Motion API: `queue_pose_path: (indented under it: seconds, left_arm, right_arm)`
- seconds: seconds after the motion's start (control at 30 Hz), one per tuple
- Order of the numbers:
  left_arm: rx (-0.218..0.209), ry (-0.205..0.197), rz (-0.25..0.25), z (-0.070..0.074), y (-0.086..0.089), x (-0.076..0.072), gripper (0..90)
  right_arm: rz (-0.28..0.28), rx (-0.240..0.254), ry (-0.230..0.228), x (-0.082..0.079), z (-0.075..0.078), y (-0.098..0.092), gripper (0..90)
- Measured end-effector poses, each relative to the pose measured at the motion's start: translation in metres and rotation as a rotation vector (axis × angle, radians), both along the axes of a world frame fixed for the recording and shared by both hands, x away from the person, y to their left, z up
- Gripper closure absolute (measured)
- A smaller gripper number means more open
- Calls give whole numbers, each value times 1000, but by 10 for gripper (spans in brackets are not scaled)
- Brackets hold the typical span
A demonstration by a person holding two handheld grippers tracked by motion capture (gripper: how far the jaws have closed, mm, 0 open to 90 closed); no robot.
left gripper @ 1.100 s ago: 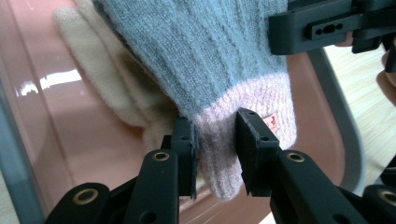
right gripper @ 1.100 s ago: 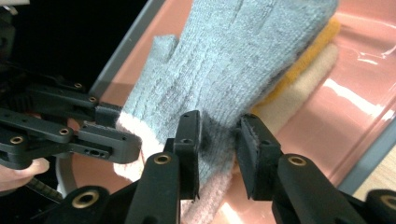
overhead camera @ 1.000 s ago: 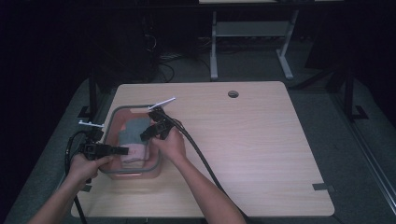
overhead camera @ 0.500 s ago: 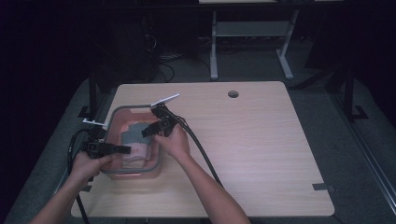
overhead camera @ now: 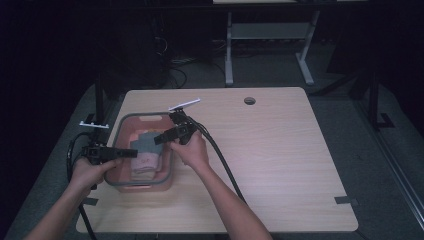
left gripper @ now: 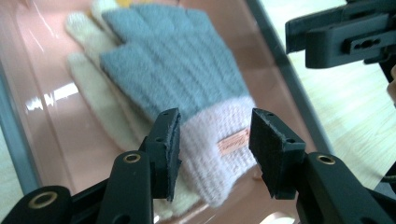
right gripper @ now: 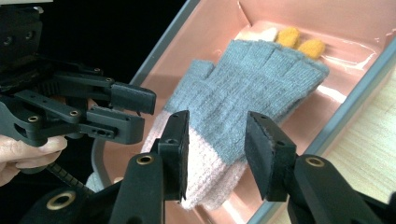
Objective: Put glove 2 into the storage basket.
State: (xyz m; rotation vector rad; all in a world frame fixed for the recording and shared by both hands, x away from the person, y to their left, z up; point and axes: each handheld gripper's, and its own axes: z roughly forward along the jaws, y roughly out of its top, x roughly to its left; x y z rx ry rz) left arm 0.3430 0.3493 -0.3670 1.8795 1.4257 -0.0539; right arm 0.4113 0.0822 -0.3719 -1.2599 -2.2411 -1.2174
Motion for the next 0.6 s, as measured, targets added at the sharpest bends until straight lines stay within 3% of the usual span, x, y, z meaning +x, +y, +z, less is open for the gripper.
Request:
queue_pose_path:
  seconds: [0.1,0.33,0.6]
  left_arm:
    - [13,-4,-1,3,0,0,523]
    - [-35,-17,-29,10,-6,0,505]
    - [-46,-33,-66,17,-21,0,500]
  right_arm:
    - [-2,10,-2,0,2,-4,583]
    - [-18,38,9,1,7,-21,567]
    - [-41,57,10,2,10,-39,559]
